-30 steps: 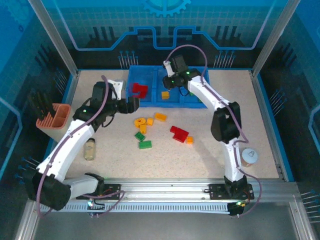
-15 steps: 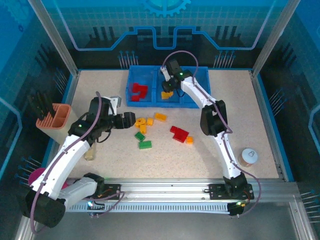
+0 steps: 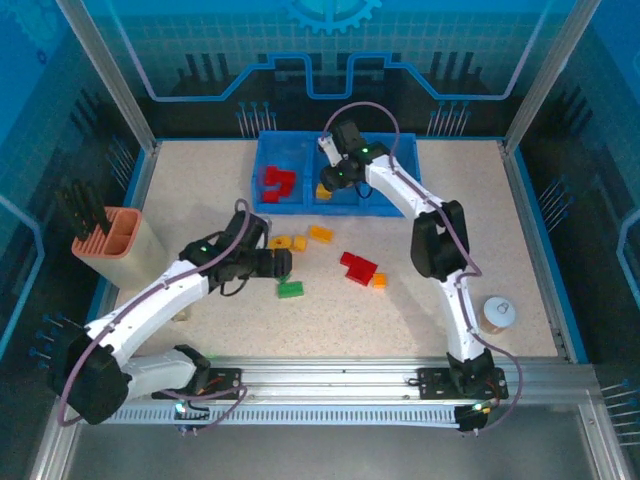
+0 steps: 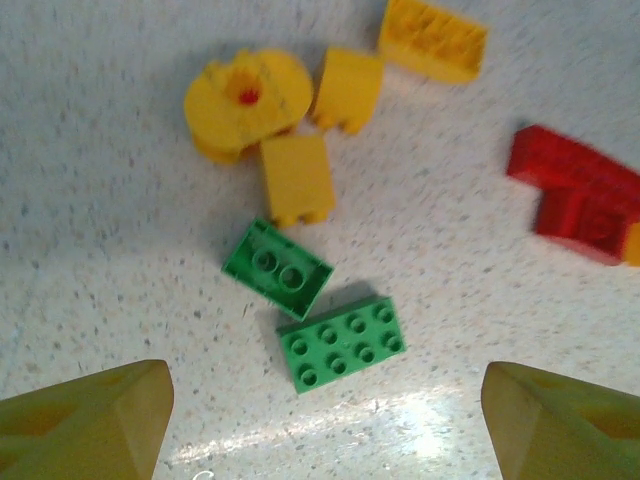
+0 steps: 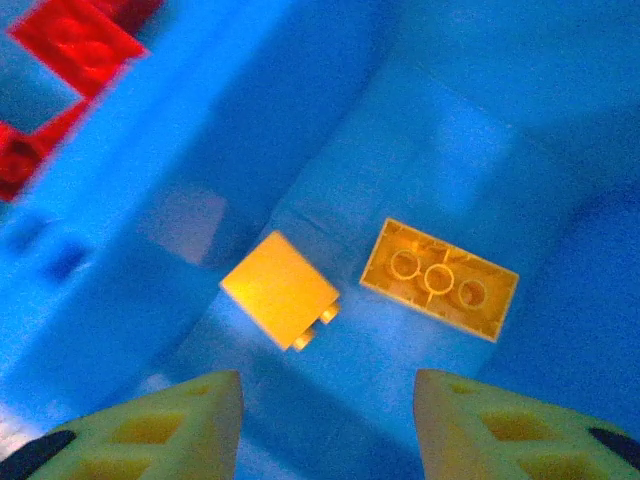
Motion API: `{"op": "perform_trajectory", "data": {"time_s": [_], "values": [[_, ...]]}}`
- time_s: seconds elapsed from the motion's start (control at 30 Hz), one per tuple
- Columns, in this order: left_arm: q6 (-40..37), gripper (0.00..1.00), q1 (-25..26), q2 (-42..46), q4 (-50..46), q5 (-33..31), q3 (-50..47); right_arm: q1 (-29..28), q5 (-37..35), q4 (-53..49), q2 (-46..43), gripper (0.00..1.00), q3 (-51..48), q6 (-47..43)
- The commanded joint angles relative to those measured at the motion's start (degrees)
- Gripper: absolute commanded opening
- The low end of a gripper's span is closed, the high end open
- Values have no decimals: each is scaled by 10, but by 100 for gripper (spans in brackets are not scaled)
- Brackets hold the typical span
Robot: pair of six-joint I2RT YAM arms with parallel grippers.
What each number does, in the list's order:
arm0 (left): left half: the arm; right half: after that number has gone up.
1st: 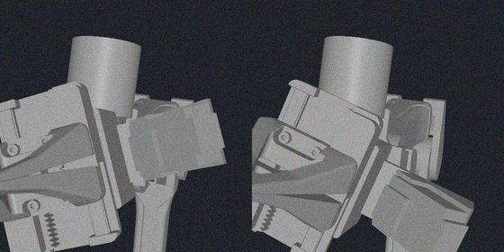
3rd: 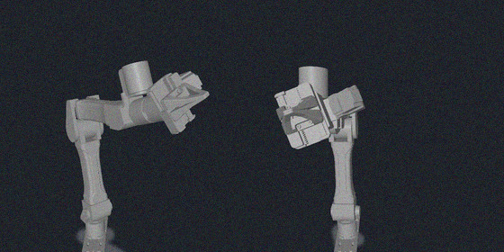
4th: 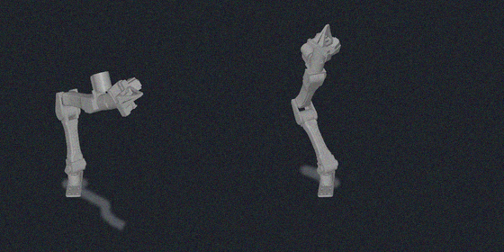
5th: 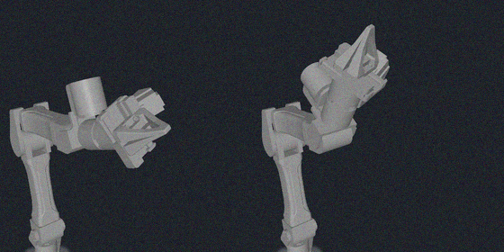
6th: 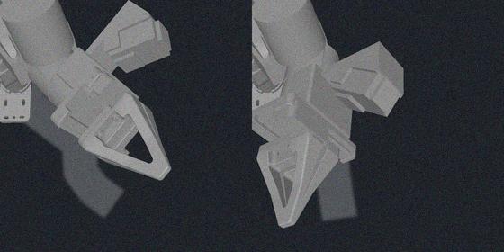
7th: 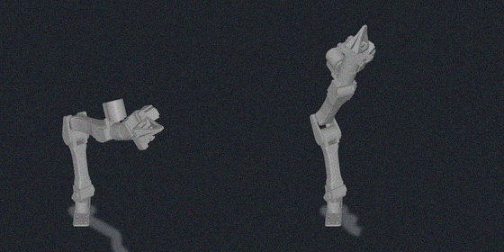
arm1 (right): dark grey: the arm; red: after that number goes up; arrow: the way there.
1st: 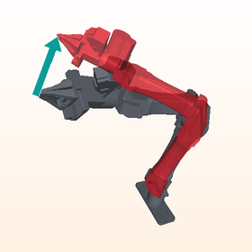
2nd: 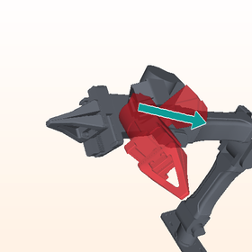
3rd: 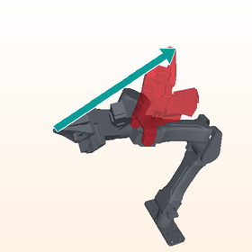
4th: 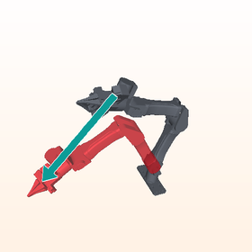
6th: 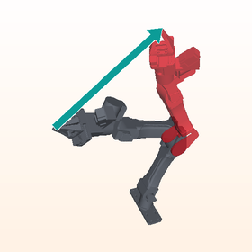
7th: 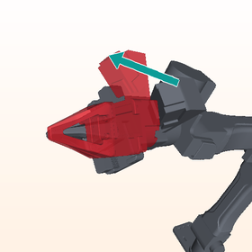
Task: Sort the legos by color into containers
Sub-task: Place the lego in the container, then pick up the lego from the center of the table.
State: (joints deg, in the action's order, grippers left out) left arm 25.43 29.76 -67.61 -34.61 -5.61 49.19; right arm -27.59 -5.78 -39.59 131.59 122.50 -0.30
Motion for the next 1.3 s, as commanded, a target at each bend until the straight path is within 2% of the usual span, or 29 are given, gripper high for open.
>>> {"op": "perform_trajectory", "data": {"time_s": [0.0,0.2,0.4,0.6,0.9,1.03,1.27], "values": [[56,82,8,-22,29,-37,-25,-19,6,31,-93,53,-66,-8],[70,81,12,-89,63,-64,-25,-44,-6,74,-215,59,-234,9],[121,77,12,-159,102,-56,-22,-55,-14,90,-300,63,-356,42],[146,76,17,-221,118,-51,-6,-56,-23,103,-353,65,-438,61],[159,73,19,-278,131,-55,24,-55,-13,119,-381,67,-499,73],[154,66,20,-293,126,-62,41,-54,-12,124,-381,68,-512,73],[140,40,21,-296,101,-64,50,-45,-9,130,-383,69,-522,71]]}}
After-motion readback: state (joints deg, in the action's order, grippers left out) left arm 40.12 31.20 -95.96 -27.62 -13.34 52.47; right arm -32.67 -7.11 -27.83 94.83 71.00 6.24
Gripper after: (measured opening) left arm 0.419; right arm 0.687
